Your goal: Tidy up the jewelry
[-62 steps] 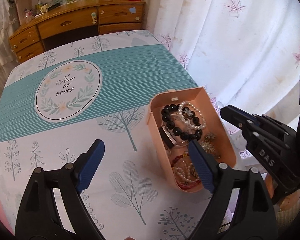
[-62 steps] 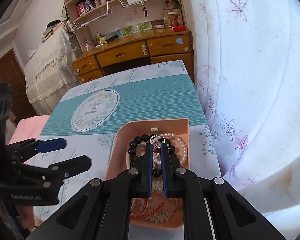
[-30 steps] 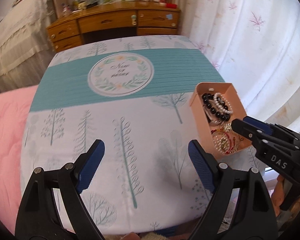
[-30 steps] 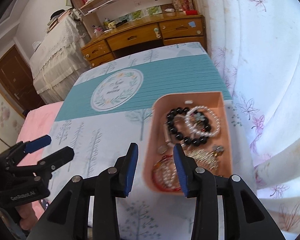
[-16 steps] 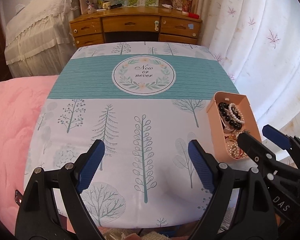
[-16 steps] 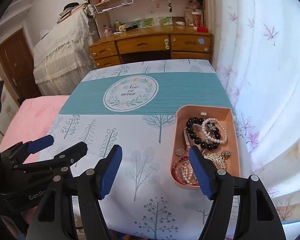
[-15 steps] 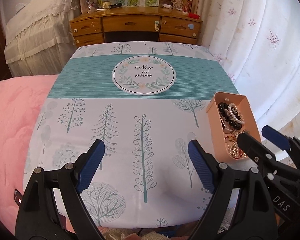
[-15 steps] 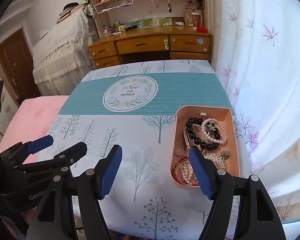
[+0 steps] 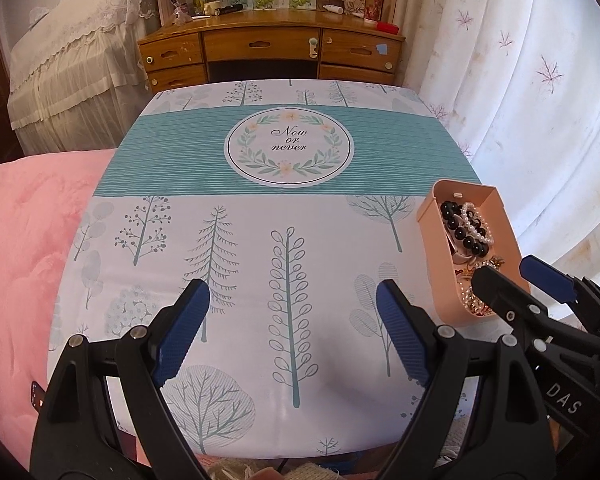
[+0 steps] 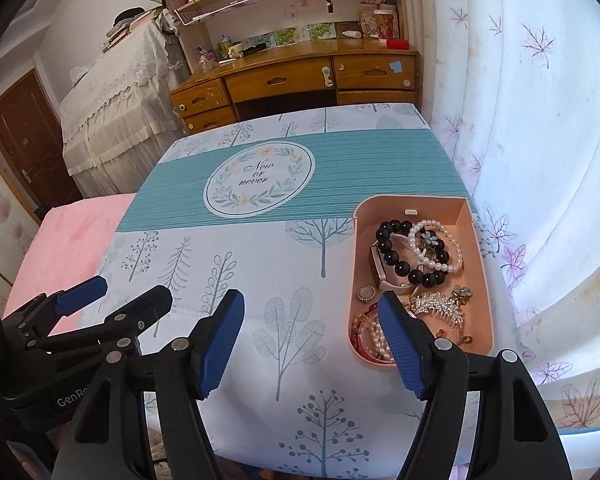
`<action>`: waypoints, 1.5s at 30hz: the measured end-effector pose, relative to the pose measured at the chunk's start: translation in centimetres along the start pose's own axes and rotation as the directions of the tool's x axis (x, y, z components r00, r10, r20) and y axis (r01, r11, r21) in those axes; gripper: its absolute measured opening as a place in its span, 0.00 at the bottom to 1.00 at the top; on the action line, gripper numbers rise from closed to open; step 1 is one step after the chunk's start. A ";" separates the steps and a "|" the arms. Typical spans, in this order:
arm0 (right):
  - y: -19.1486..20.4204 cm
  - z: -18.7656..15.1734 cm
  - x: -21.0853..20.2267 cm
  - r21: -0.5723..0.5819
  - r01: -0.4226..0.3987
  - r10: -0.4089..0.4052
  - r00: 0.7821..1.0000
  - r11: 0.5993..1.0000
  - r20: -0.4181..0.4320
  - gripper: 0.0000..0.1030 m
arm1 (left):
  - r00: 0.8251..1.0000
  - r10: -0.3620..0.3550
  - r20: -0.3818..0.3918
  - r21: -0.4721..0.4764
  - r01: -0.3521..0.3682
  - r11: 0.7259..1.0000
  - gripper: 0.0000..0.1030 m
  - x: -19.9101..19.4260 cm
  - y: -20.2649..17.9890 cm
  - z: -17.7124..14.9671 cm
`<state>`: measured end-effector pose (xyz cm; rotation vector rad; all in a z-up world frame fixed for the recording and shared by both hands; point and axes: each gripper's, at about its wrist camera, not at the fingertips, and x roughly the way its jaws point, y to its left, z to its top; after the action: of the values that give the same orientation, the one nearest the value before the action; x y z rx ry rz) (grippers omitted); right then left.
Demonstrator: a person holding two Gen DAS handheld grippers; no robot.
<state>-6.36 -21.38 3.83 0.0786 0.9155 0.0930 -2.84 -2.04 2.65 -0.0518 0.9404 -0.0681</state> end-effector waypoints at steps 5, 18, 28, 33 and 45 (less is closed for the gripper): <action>-0.1 0.0 0.2 0.000 0.000 0.000 1.000 1.000 -0.001 0.68 | 1.000 0.004 0.000 0.005 -0.004 1.000 0.81 0.2 0.0 0.0; -0.1 0.0 0.4 0.000 0.001 -0.001 1.000 1.000 -0.005 0.68 | 1.000 0.008 -0.002 0.013 -0.008 1.000 0.81 0.3 0.0 0.1; 0.0 -0.4 0.9 0.004 -0.003 0.003 1.000 1.000 -0.006 0.68 | 1.000 0.009 -0.009 0.021 -0.009 1.000 0.81 0.5 0.6 -0.1; 0.0 -0.4 0.9 0.004 -0.002 0.002 1.000 1.000 -0.007 0.68 | 1.000 0.009 -0.009 0.022 -0.009 1.000 0.81 0.5 0.5 -0.1; 0.0 -0.4 1.0 0.004 -0.002 0.002 1.000 1.000 -0.008 0.68 | 1.000 0.010 -0.009 0.021 -0.010 1.000 0.81 0.5 0.6 -0.1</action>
<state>-6.08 -21.29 2.85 0.0834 0.9239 0.0933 -2.61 -1.53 2.16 -0.0269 0.9491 -0.0691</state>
